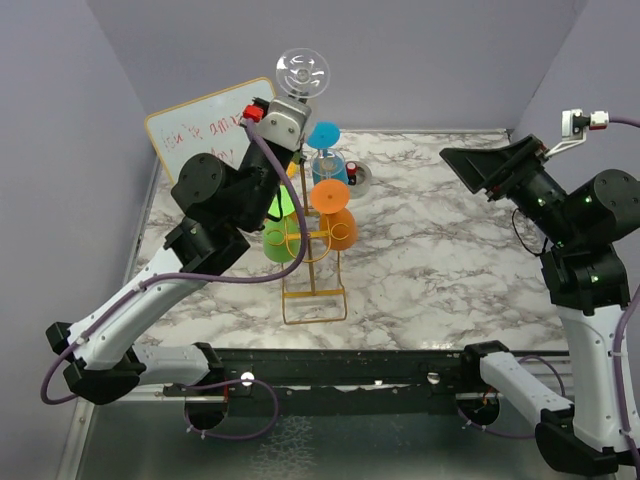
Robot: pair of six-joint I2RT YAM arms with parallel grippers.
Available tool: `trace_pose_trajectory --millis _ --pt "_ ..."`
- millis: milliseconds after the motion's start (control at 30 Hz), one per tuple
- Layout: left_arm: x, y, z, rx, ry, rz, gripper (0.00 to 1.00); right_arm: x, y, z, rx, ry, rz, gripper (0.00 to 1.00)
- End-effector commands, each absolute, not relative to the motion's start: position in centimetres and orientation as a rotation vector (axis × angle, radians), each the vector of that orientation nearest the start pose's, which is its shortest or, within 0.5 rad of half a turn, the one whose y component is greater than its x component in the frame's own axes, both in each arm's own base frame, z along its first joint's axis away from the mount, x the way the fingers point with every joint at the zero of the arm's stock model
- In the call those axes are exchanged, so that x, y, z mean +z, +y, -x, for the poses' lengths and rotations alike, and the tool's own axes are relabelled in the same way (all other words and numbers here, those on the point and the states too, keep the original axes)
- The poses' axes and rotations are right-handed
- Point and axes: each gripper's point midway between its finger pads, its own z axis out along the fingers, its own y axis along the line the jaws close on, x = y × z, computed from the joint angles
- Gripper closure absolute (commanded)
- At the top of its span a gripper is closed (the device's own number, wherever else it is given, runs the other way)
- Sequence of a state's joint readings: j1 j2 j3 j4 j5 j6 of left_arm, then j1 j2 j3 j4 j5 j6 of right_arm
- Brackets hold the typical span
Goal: Place the wine glass upside down on the wine glass rack
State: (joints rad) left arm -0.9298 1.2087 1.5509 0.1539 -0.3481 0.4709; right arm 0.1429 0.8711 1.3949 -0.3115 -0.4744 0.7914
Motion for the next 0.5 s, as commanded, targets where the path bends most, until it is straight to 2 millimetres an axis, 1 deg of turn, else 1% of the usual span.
trace_pose_trajectory --millis 0,100,167,300,333,400,467 --pt "57.2 -16.8 -28.7 0.036 1.175 -0.217 1.00 50.0 13.8 -24.0 1.061 1.478 -0.063 0.17" --pt "55.4 -14.4 -28.6 0.124 1.254 -0.164 1.00 49.4 13.9 -24.5 1.064 1.486 -0.068 0.17" --pt "53.8 -13.3 -28.3 0.153 1.301 -0.146 1.00 49.0 14.0 -24.9 1.065 1.493 -0.071 0.18" --pt "49.0 -11.7 -27.4 0.201 1.423 -0.183 1.00 48.3 14.1 -25.4 1.063 1.510 -0.066 0.18" --pt "48.0 -11.1 -27.1 0.212 1.452 -0.173 1.00 48.2 14.1 -25.5 1.056 1.511 -0.059 0.18" --pt "46.6 -9.9 -26.2 0.203 1.485 -0.145 1.00 47.9 14.1 -25.7 1.046 1.516 -0.060 0.18" --pt "45.6 -9.1 -25.3 0.151 1.493 -0.127 1.00 47.7 14.0 -25.9 1.037 1.520 -0.058 0.18"
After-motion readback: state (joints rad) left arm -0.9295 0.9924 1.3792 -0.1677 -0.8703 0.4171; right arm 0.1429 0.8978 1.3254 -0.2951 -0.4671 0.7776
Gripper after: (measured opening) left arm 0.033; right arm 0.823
